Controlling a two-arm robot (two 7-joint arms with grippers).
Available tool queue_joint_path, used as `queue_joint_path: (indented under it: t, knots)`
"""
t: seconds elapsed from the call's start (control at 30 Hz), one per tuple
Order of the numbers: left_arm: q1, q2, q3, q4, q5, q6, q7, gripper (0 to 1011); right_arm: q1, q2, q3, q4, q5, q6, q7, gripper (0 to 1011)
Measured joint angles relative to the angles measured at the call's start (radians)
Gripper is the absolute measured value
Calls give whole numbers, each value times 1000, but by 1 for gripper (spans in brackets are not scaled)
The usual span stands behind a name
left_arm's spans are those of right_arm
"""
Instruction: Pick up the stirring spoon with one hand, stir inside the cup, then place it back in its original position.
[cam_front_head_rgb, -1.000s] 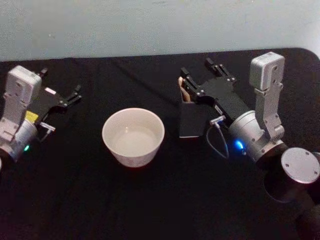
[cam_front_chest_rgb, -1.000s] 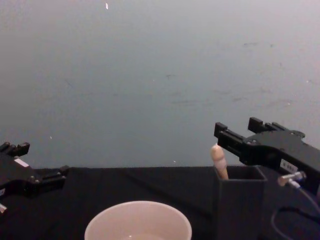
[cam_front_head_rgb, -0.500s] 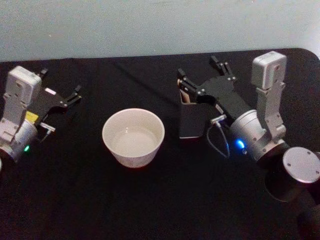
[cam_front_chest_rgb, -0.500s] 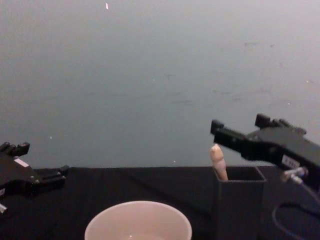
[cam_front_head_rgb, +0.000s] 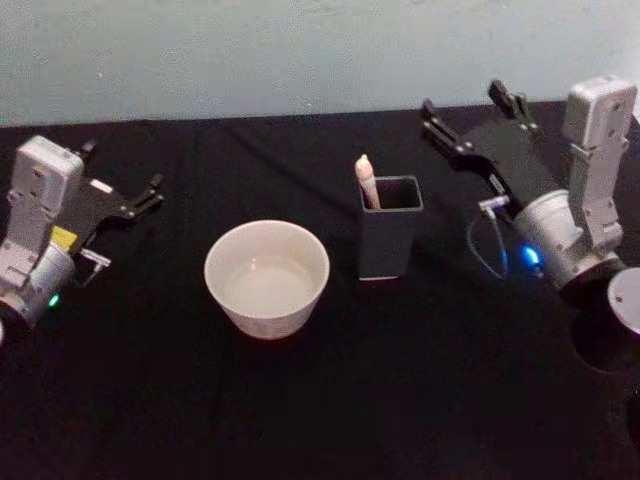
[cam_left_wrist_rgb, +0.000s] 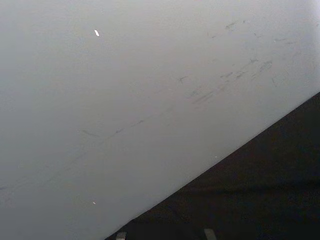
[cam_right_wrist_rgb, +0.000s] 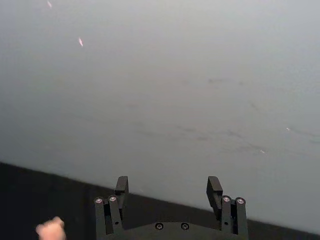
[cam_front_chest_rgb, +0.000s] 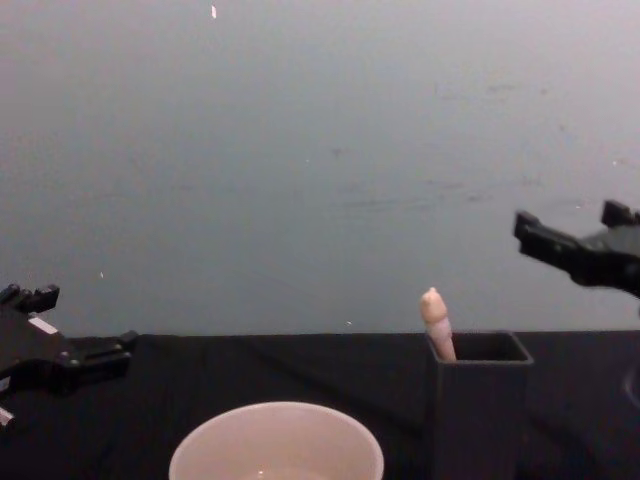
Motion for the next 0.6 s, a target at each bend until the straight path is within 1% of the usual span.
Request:
queue_joint_path:
  t: [0.1,0.23,0.37,0.5,0.6]
  knots:
    - [0,0,0,0,0,0,0,1001,-2,17,8,27,-19,3,9,1002]
    - [0,0,0,0,0,0,0,1001,-13,26,7,37,-27,14,23,1000]
    - [0,0,0,0,0,0,0,1001,-38,39,2,36,-34,38,41,1002]
    - [0,0,0,0,0,0,0,1001,-63,47,0,25,-34,63,49,1002]
    - [0,0,0,0,0,0,0,1001,-71,49,0,22,-35,75,50,1002]
